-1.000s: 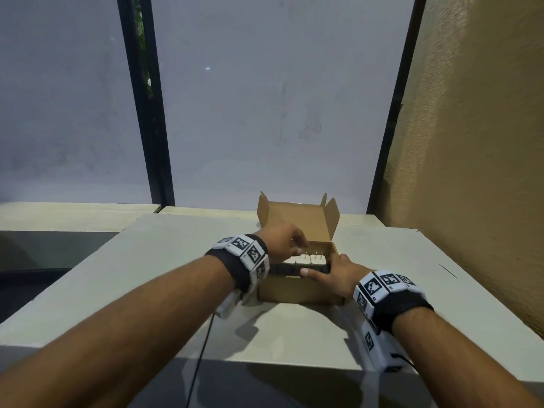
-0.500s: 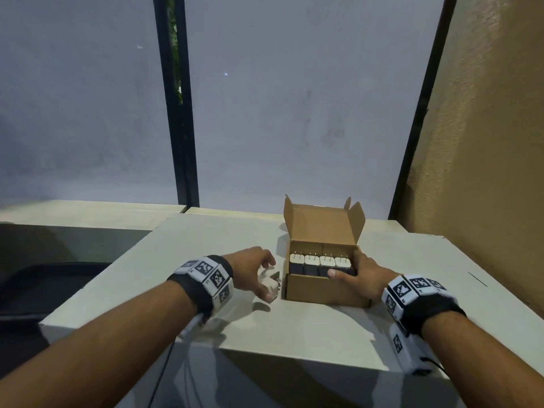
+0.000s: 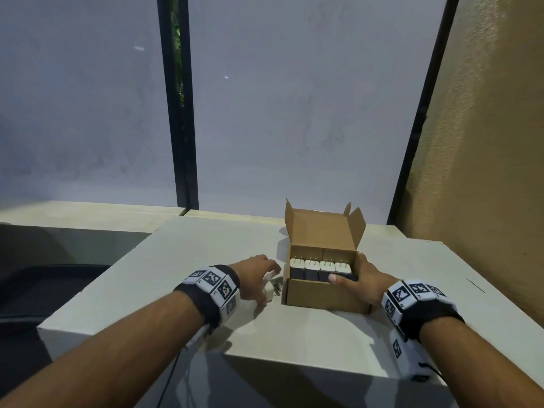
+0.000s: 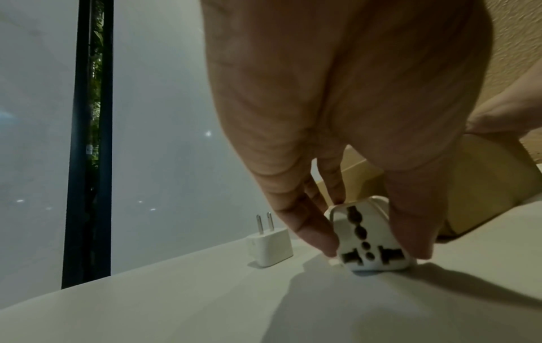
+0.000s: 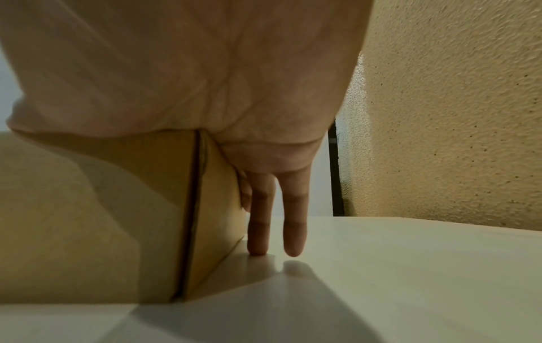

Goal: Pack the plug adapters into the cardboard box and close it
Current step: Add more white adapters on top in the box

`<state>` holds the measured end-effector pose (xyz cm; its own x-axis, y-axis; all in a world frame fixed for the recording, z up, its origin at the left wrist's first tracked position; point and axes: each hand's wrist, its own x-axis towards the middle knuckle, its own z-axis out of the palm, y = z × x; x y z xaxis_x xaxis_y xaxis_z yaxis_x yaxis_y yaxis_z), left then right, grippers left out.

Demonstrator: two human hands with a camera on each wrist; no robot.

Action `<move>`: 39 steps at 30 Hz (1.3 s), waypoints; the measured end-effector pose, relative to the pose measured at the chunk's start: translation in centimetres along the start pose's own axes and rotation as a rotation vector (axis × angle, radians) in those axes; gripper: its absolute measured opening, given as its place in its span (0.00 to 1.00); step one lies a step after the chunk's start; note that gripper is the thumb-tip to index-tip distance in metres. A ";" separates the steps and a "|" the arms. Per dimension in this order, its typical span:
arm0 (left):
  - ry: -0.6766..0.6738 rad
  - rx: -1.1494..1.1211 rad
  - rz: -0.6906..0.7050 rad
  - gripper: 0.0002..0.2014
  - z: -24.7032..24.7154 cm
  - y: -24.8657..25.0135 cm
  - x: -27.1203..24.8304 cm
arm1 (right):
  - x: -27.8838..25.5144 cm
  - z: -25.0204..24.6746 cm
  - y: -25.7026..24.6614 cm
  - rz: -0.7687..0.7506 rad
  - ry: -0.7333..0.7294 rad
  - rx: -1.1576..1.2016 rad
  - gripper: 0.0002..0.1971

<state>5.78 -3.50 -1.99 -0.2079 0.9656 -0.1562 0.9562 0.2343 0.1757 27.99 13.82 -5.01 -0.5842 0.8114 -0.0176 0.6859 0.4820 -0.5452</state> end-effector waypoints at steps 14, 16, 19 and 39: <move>0.028 -0.124 -0.134 0.44 0.4 -0.7 0.8 | 0.0 0.0 -0.1 0.020 -0.003 -0.003 0.50; 0.037 -0.154 -0.137 0.43 0.3 -0.7 0.7 | 0.2 0.1 -0.1 0.018 -0.009 -0.005 0.51; 0.028 -0.141 -0.137 0.39 0.2 -0.6 0.7 | 0.2 0.2 0.0 0.020 -0.013 0.000 0.51; 0.275 -0.161 -0.050 0.25 -4.1 -1.1 0.8 | 0.4 0.4 0.1 0.030 -0.016 -0.010 0.65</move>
<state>3.72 -2.54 1.63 -0.3227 0.9416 0.0958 0.9031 0.2761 0.3289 27.66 14.03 -5.35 -0.5702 0.8201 -0.0471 0.7072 0.4609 -0.5362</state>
